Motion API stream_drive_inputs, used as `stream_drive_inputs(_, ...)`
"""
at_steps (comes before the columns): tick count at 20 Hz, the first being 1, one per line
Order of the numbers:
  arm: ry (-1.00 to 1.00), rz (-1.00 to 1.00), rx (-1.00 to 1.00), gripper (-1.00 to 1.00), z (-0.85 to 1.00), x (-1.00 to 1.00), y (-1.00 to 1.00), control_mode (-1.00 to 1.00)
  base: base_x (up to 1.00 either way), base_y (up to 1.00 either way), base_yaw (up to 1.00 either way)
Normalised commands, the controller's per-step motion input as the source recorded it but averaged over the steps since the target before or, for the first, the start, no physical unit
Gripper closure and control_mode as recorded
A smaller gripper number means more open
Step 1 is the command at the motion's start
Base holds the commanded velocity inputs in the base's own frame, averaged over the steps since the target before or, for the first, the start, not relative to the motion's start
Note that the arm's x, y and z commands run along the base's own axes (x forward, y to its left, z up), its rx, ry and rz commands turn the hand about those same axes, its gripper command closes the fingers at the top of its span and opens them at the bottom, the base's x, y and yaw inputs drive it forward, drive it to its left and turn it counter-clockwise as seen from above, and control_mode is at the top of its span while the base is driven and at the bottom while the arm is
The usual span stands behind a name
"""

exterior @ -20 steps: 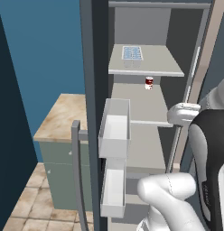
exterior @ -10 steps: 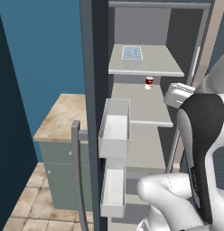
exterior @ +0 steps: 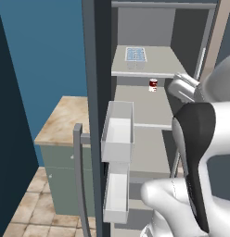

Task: Open the freezer door, pick up the ice cube tray from the freezer, and place it on the dining counter.

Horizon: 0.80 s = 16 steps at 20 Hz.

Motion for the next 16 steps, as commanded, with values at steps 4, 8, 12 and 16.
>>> stream_drive_inputs(4,-0.21,-0.2,0.07,-1.0,0.04,0.19,0.0,-1.0,0.0,0.0,0.0)
stream_drive_inputs(8,-0.21,-0.16,0.08,-1.0,0.16,0.17,0.03,-1.0,0.0,0.0,0.0)
stream_drive_inputs(12,-0.14,-0.14,0.12,-1.0,0.16,0.13,0.03,-1.0,0.0,0.0,0.0)
stream_drive_inputs(16,-0.09,-0.15,0.14,-1.0,0.18,0.1,0.01,-1.0,0.0,0.0,0.0)
